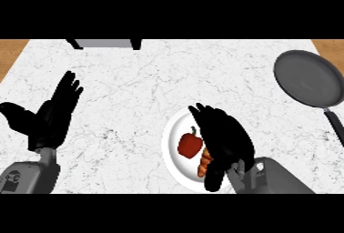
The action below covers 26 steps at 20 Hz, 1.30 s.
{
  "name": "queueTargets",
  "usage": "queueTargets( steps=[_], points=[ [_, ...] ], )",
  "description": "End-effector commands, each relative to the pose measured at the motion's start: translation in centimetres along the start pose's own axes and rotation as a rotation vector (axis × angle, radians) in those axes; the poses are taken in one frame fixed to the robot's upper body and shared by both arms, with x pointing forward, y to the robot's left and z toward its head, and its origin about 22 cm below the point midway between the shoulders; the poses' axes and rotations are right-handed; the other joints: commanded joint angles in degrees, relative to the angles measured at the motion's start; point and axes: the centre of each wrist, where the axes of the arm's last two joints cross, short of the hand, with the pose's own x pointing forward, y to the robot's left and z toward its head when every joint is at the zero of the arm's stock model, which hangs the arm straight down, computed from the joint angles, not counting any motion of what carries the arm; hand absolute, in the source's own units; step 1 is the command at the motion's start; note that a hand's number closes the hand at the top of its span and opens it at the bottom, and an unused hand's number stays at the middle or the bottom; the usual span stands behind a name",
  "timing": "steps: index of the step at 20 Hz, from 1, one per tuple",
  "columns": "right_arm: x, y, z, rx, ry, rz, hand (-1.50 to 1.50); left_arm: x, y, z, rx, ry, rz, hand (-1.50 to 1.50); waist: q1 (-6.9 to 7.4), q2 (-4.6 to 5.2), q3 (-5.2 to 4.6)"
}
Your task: Pick the bell pepper from the plate and place it in the pan
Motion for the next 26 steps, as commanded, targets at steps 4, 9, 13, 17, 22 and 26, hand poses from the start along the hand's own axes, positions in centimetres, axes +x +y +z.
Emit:
queueTargets(
  steps=[4, 9, 13, 17, 22, 26],
  points=[
    [3.7, 0.2, 0.0, -0.014, 0.193, 0.207, -1.5, -0.2, 0.3, 0.7, -0.002, 0.004, 0.003, 0.0, 0.01, -0.2, -0.01],
    [5.6, 1.2, -1.6, -0.018, 0.176, 0.211, -1.5, 0.9, -0.4, -0.5, 0.015, -0.004, -0.001, 0.0, -0.23, 0.11, 0.05],
    [5.6, 1.5, -2.0, 0.027, 0.175, 0.196, -1.5, -0.1, 1.6, 0.3, 0.009, 0.003, -0.004, 0.0, -0.41, 0.08, 0.04],
    [7.4, 2.9, -2.9, 0.045, 0.225, 0.219, -1.5, 1.6, -0.4, 0.4, 0.016, 0.007, 0.009, 0.0, -0.18, -0.05, 0.07],
    [5.1, 2.6, -5.2, 0.057, 0.289, 0.211, -1.5, 0.0, 1.2, 0.7, 0.006, -0.007, -0.005, 0.0, -0.28, 0.06, 0.07],
    [5.3, 3.1, -5.4, 0.043, 0.271, 0.197, -1.5, 0.5, 0.3, 0.3, 0.015, -0.007, 0.007, 0.0, -0.31, 0.07, 0.1]
  ],
)
